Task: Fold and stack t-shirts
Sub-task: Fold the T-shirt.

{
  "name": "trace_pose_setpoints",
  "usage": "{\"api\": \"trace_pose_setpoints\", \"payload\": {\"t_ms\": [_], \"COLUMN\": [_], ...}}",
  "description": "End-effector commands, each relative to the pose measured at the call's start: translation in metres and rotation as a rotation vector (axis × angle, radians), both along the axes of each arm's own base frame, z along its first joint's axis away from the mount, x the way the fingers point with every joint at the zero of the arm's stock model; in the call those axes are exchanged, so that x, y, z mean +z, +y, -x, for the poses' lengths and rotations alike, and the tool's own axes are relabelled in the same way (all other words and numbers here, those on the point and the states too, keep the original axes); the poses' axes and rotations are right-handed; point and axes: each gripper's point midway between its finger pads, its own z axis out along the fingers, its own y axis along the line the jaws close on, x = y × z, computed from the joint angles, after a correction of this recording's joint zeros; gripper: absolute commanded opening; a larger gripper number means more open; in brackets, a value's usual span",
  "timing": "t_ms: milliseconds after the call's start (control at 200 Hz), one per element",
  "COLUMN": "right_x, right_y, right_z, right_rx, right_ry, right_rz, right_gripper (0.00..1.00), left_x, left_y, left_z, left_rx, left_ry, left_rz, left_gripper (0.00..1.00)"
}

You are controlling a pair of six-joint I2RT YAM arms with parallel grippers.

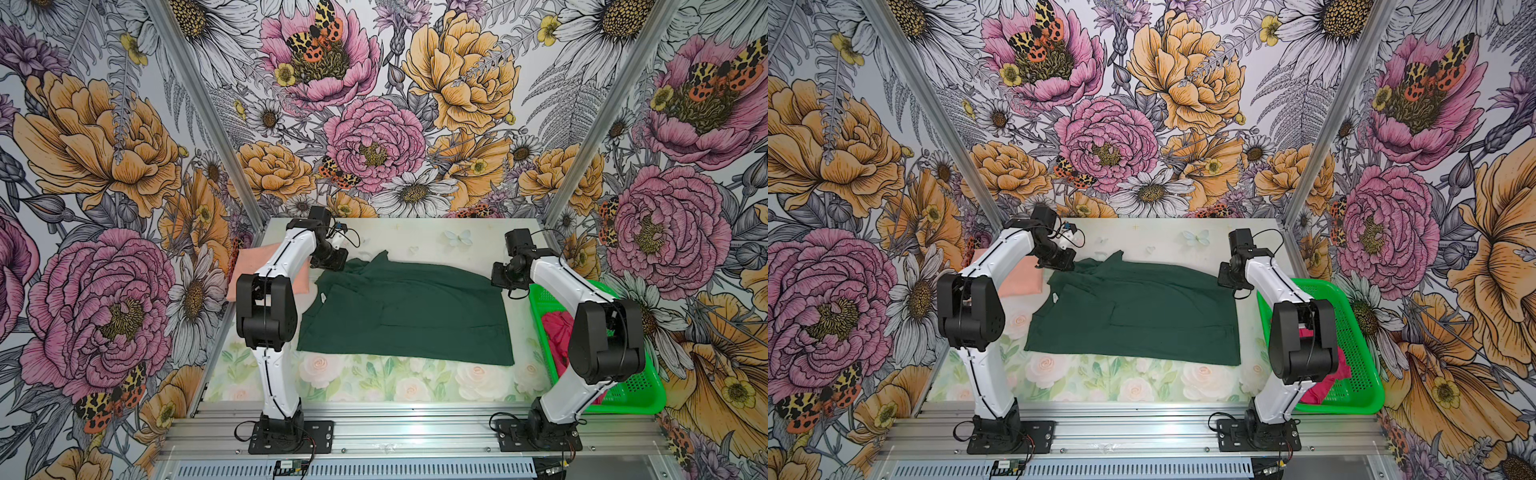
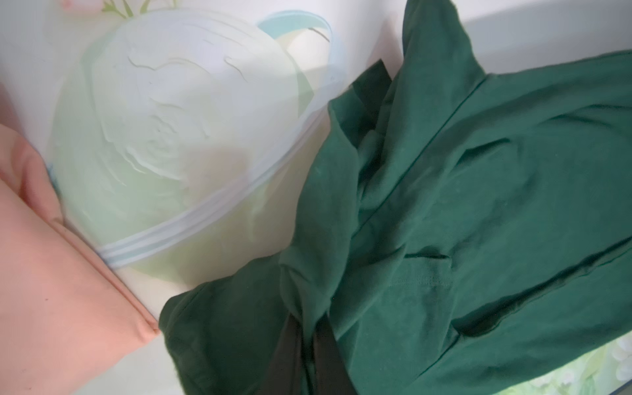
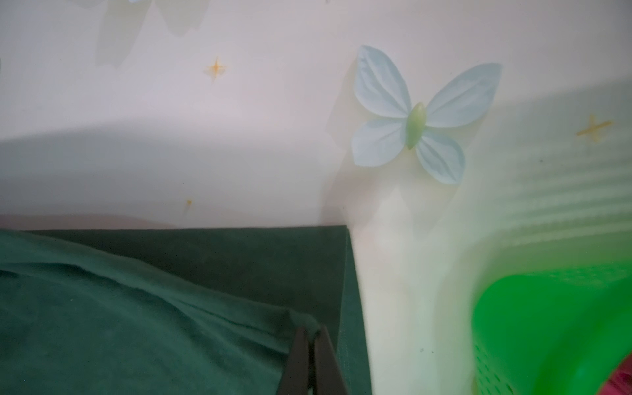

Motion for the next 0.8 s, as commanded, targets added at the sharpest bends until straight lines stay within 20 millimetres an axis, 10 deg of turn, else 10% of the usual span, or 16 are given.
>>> {"api": "trace_pose_setpoints", "payload": {"t_ms": [0,670,795], "right_x": [0.018,-0.010,-0.023], "right_y": [-0.010,-0.014,-0.011], "right_z": [0.007,0.058,0.069], "right_rx": [-0.011,0.010,0.026], "right_ry": [-0.056,0.079,0.156], "right_rz": [0.062,0.083,0.074], "right_gripper": [0.00,0.00,0.00], "left_x": [0.015,0.036,0.019], "left_y": [0.003,0.010,0.004], "left_z": [0.003,0.040,0.049], "left_rx": [0.016,0.045,0.049], "left_ry": [-0.061,-0.111,-0.016], "left_rz": [-0.086,-0.142,-0.094], "left_gripper": [0.00,0.04,0.35]}}
